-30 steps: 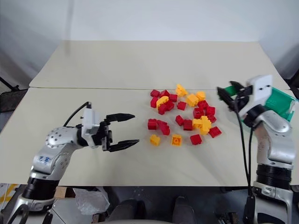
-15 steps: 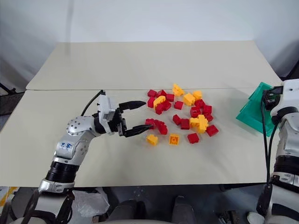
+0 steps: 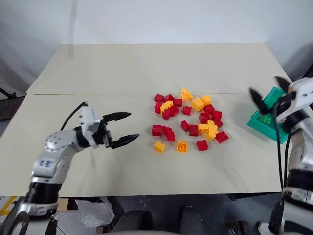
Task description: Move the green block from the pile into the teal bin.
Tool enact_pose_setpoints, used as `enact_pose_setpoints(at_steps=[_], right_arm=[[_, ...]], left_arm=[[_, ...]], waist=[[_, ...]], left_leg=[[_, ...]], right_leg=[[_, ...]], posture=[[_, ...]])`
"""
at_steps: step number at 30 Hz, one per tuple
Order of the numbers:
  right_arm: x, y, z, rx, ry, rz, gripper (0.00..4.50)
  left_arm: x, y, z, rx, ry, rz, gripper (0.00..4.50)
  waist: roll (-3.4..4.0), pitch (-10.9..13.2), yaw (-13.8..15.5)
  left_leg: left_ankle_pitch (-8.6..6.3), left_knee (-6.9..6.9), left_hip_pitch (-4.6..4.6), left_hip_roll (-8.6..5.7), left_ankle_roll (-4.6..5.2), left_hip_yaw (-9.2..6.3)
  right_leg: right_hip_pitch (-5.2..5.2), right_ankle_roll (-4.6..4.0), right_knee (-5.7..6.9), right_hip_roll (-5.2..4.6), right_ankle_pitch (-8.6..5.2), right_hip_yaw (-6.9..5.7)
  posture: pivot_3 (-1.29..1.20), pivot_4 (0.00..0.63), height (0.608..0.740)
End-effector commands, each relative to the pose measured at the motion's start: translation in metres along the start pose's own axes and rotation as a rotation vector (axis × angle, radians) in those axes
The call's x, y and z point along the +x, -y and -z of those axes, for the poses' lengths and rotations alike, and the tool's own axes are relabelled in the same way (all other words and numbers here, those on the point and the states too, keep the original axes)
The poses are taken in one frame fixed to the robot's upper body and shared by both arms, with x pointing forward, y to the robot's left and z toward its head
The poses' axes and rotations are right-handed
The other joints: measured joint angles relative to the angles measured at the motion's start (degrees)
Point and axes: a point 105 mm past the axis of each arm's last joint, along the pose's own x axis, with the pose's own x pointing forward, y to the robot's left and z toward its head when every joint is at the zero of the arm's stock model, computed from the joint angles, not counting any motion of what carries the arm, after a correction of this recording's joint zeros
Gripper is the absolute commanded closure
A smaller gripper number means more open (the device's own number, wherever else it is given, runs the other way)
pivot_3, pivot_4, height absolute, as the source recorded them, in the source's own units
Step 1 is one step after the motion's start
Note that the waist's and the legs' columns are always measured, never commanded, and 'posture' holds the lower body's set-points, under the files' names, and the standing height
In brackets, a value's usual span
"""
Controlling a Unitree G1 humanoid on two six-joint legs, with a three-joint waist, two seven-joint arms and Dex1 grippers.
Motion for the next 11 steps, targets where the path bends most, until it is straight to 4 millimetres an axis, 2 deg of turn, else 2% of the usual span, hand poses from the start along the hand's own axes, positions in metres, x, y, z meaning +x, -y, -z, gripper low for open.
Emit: enact_pose_setpoints(at_steps=[1,2,5,8,11], right_arm=[[-0.011,-0.06,0.006,0.132,-0.049,-0.336,0.01],[-0.016,-0.069,0.011,0.155,-0.078,-0.382,0.01],[-0.041,-0.091,0.034,0.053,-0.207,-0.572,0.01],[-0.05,-0.089,0.043,0.034,-0.232,-0.583,0.01],[-0.055,-0.083,0.048,0.047,-0.247,-0.555,0.01]], left_arm=[[-0.031,-0.005,0.002,0.077,-0.05,-0.093,0.0],[-0.036,-0.005,0.004,0.077,-0.063,-0.102,0.0],[-0.054,-0.008,0.013,0.085,-0.119,-0.158,0.0],[-0.063,-0.01,0.015,0.096,-0.132,-0.202,0.0],[-0.063,-0.005,0.014,0.084,-0.134,-0.203,0.0]], waist=[[0.0,0.0,0.13],[0.0,0.0,0.26],[0.01,0.01,1.09],[0.01,0.01,1.22],[0.01,0.01,1.27]], left_leg=[[-0.01,0.0,0.03,0.01,0.01,-0.02],[-0.02,0.0,0.08,0.02,0.02,-0.13],[-0.05,0.1,0.01,-0.14,0.12,-0.16],[-0.05,0.19,0.03,-0.21,0.23,-0.06],[-0.05,0.23,0.08,-0.21,0.23,-0.05]], right_leg=[[0.05,0.0,0.0,-0.01,0.0,-0.01],[0.15,0.0,-0.03,-0.02,0.0,-0.08],[0.18,0.01,-0.09,-0.19,0.01,-0.08],[0.25,0.01,-0.21,-0.28,0.01,-0.03],[0.27,0.0,-0.16,-0.36,0.03,-0.05]], posture=[[0.0,0.15,0.74],[0.0,0.15,0.74],[0.0,0.15,0.74],[0.0,0.15,0.74],[0.0,0.15,0.74]])
